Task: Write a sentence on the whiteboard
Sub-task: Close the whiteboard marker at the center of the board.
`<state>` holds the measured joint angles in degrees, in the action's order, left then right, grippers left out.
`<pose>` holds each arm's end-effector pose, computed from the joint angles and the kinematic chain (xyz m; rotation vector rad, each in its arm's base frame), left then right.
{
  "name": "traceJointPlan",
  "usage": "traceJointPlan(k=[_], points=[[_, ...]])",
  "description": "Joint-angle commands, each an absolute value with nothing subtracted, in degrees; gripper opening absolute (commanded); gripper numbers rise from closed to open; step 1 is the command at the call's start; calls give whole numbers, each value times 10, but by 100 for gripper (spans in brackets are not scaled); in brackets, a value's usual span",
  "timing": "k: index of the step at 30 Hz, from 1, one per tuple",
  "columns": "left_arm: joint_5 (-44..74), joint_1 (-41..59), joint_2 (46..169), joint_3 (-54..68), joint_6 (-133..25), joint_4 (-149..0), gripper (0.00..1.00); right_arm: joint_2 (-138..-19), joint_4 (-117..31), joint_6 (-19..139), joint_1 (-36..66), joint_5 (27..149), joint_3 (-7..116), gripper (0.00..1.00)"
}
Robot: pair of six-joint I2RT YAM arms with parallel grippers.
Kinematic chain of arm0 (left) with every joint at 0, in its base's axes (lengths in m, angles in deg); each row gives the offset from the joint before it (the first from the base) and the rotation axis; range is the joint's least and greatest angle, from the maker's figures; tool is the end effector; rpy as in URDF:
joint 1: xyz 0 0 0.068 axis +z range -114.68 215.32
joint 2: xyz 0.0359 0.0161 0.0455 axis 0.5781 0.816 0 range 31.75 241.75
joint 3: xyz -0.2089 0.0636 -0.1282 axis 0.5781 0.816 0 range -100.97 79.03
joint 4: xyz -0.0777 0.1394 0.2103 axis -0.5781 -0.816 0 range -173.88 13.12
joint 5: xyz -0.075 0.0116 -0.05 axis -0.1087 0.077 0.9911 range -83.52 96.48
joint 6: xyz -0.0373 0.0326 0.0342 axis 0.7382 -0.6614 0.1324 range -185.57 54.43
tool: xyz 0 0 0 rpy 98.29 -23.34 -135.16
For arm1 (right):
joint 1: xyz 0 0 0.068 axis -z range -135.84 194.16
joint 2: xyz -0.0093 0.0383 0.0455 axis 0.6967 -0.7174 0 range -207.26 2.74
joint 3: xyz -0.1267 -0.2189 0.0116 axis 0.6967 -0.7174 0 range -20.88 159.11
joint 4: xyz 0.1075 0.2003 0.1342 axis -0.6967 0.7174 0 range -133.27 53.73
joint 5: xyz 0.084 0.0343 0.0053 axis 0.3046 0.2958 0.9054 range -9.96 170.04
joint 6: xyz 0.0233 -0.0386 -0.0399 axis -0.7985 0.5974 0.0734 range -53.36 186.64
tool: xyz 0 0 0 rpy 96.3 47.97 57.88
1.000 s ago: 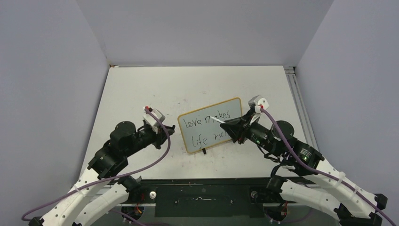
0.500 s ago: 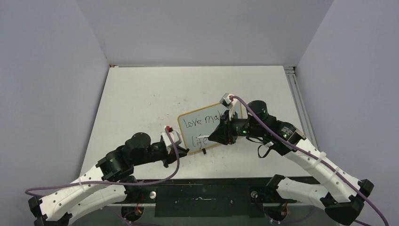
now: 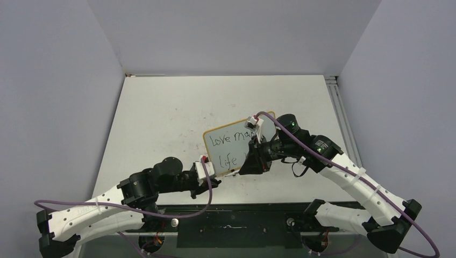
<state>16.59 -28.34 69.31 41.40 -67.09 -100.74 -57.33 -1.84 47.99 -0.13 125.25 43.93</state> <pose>0.0739 -0.1669 0.2749 1.2236 1.6912 -0.8590 0.1387 0.1797 0.3421 -0.9956 2.1725 1.4437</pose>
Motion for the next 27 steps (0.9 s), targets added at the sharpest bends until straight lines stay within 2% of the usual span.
traceJointPlan(k=[1,27], points=[[160,-296,699,410,-686,-992,0,-580,-26,486,0,1300,437,5],[159,-324,715,409,-684,-999,0,-605,-66,482,-2,1326,386,7]])
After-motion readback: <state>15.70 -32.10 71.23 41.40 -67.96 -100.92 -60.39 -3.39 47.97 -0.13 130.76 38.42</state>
